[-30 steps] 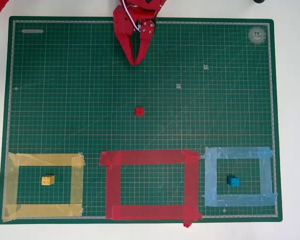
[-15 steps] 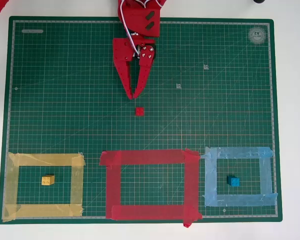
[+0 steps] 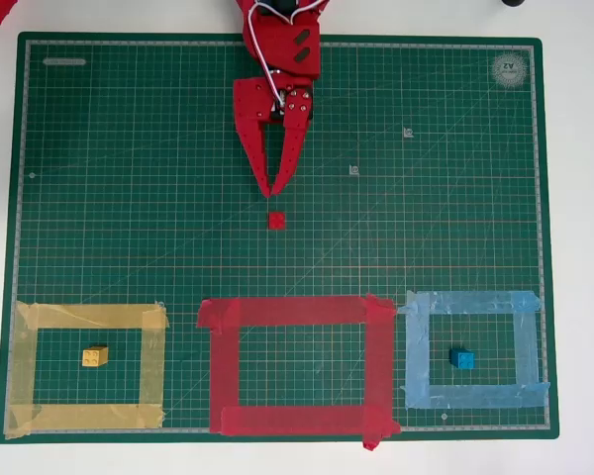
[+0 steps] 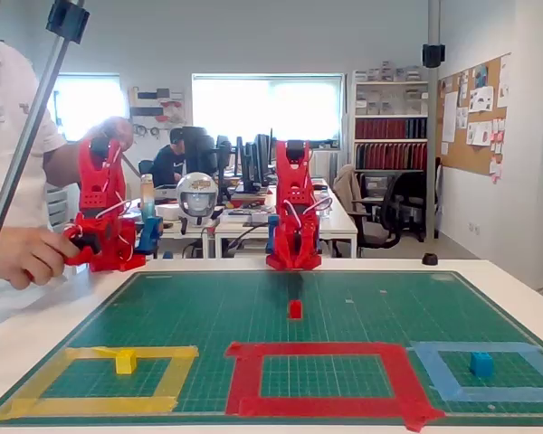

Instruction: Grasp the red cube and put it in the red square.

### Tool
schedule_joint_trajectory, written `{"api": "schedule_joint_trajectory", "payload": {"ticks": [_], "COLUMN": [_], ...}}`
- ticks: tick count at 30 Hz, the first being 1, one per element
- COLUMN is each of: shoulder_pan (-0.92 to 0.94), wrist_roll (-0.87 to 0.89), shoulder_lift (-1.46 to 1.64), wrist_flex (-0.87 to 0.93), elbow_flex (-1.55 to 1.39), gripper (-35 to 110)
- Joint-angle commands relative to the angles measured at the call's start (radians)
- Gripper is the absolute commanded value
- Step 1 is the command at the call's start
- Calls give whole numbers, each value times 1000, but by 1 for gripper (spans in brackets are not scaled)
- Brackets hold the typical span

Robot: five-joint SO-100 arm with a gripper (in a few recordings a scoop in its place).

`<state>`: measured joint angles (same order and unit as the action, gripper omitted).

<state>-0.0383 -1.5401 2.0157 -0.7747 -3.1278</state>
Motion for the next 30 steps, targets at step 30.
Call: {"api": "schedule_joint_trajectory", "payload": {"ticks": [30], "shoulder_pan": [-35], "wrist_roll": [-81], "shoulder_lift": [-337], "wrist_flex": [-114], "elbow_flex": [120], "gripper": [14]}}
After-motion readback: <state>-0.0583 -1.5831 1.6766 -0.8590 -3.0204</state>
